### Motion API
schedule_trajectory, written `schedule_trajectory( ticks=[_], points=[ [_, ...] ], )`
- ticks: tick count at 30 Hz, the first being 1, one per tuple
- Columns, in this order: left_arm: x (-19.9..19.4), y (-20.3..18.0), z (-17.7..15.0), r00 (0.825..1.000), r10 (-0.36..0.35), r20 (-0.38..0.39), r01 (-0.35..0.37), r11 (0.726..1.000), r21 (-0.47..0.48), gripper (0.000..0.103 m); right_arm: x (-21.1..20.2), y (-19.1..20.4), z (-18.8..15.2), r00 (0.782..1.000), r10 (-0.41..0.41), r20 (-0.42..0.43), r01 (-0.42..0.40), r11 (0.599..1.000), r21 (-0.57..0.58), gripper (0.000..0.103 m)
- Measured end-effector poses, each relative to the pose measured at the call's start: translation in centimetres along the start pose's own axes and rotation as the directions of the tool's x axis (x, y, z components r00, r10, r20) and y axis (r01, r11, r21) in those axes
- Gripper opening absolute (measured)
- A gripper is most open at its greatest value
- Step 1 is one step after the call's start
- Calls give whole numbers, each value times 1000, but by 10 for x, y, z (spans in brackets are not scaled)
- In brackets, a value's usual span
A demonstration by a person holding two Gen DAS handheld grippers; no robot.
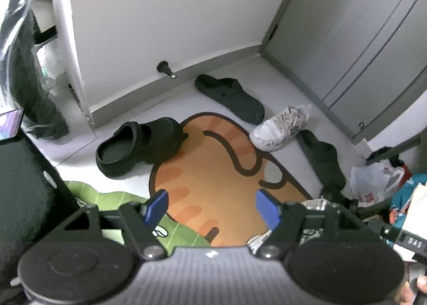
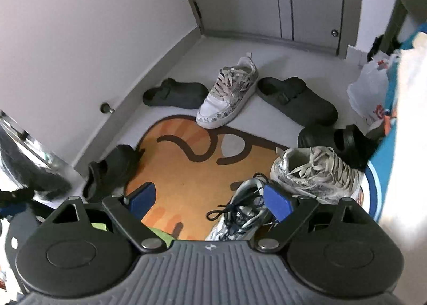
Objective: Organize scattered shoes
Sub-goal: 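Move the open left tool toward the black clog by the white bag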
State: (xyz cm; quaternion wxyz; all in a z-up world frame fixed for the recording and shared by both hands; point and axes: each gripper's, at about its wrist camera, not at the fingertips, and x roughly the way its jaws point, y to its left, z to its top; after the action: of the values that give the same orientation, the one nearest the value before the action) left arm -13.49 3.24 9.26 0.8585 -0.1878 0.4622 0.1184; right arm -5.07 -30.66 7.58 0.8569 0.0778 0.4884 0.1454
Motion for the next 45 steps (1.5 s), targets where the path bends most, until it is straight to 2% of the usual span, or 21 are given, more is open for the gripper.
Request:
schedule_trajectory(
  ticks=[2,5,9,11,16,18,20,22,24,27,29,31,33,37,41,43,45],
  points=[
    [7,0,4,1000,2,12,-2,1000,4,75,12,4,-6,999,-21,-28,20,999,-45,91],
    [19,-1,16,999,43,15,-42,999,-19,75,24,11,-9,997,-51,-56,45,994,-103,91],
    [30,-6,25,999,39,-3,-39,997,-64,75,26,18,-11,994,-105,-12,101,975,-197,91],
    [35,-11,28,999,43,-5,-43,997,-62,75,23,14,-10,993,-118,-19,111,973,-200,91],
    [56,-33,19,998,50,-43,-50,999,-2,75,-9,9,-2,999,-40,29,44,987,-153,92],
    [62,-38,18,997,49,-56,-47,999,22,75,-10,2,-5,999,-50,-1,49,990,-136,92],
    [65,-47,22,997,25,-66,-22,999,46,75,-6,-2,-5,997,-72,-35,68,991,-118,92],
    [66,-55,29,997,-7,-76,11,999,47,75,-8,-4,-2,995,-101,-17,98,989,-114,92],
    [68,-61,30,997,-9,-75,14,998,56,75,-8,-2,1,992,-123,1,122,984,-133,92],
    [74,-71,29,996,-8,-84,16,996,89,75,-8,-5,3,994,-110,-7,108,986,-126,92],
    [83,-79,24,994,-45,-98,58,990,131,74,-9,-8,4,994,-107,4,107,986,-128,93],
    [88,-86,22,993,-46,-107,60,989,136,74,1,-14,2,989,-147,-3,145,977,-155,94],
    [95,-94,23,989,-81,-125,97,986,133,74,3,-19,0,984,-179,-12,175,972,-156,94],
    [122,-139,20,977,-109,-185,163,937,309,74,-7,-24,4,987,-159,11,159,978,-133,94],
    [139,-166,24,955,-178,-238,254,904,343,74,-6,-18,1,986,-165,-3,162,969,-186,94],
    [150,-188,28,942,-216,-258,308,864,398,73,-7,-17,1,988,-155,-3,152,972,-180,94],
    [155,-201,32,935,-235,-264,332,841,427,72,-8,-17,0,988,-153,-3,150,974,-172,94]
  ],
)
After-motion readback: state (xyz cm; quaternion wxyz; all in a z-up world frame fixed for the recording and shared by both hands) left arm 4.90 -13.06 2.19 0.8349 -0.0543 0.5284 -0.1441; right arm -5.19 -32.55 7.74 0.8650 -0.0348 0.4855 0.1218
